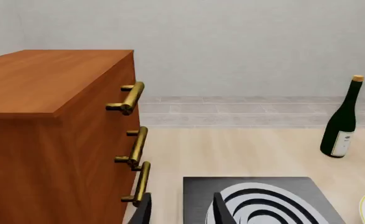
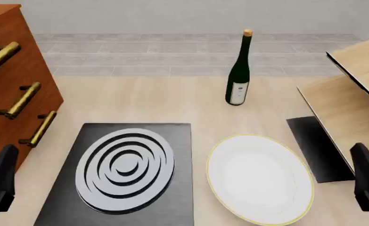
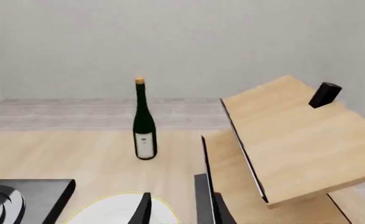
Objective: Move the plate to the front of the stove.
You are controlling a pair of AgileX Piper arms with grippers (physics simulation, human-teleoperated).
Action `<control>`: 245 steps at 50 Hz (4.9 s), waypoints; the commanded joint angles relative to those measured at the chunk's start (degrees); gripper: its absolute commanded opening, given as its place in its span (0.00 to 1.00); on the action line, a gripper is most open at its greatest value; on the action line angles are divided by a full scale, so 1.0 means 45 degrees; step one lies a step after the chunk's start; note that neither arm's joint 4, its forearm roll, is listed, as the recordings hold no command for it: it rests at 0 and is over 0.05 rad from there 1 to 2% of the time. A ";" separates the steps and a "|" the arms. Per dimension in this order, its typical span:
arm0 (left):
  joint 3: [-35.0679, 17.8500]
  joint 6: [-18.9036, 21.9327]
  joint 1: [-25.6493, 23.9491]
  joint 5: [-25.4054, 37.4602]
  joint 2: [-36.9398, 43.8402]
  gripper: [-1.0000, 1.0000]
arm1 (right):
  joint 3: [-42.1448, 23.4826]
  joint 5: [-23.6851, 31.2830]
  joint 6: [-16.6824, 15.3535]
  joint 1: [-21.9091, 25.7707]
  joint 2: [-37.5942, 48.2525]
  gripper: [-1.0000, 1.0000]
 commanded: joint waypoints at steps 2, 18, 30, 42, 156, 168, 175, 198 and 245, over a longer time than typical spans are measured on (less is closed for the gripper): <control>-0.0031 0.0000 0.0001 -0.0021 0.0059 1.00 | 0.0057 0.0114 0.0048 -0.0175 -0.0005 1.00; -0.0031 0.0001 0.0000 -0.0020 0.0063 1.00 | -0.1095 0.2726 -0.1076 0.0306 0.0082 1.00; -0.0031 0.0000 0.0001 -0.0020 0.0064 1.00 | -0.2807 0.4824 -0.1098 -0.0079 0.2555 1.00; -0.0031 0.0002 -0.0001 -0.0020 0.0064 1.00 | -0.4140 0.7182 -0.1385 -0.0943 0.3196 1.00; -0.0031 0.0000 0.0002 -0.0020 0.0063 1.00 | 0.0040 0.0641 0.4835 0.1511 1.0375 1.00; -0.0031 0.0001 0.0000 -0.0020 0.0061 1.00 | 0.0083 -0.0089 0.5000 0.1512 1.1168 1.00; -0.0031 -0.0001 0.0001 -0.0020 0.0065 1.00 | 0.0083 -0.0375 0.5173 0.1679 1.1470 1.00; -0.0031 0.0001 -0.0002 -0.0020 0.0066 1.00 | 0.0083 -0.1558 0.5604 0.1902 1.3015 1.00; -0.0031 0.0001 0.0003 -0.0020 0.0064 1.00 | 0.0082 -0.2531 0.5494 0.1836 1.3994 0.00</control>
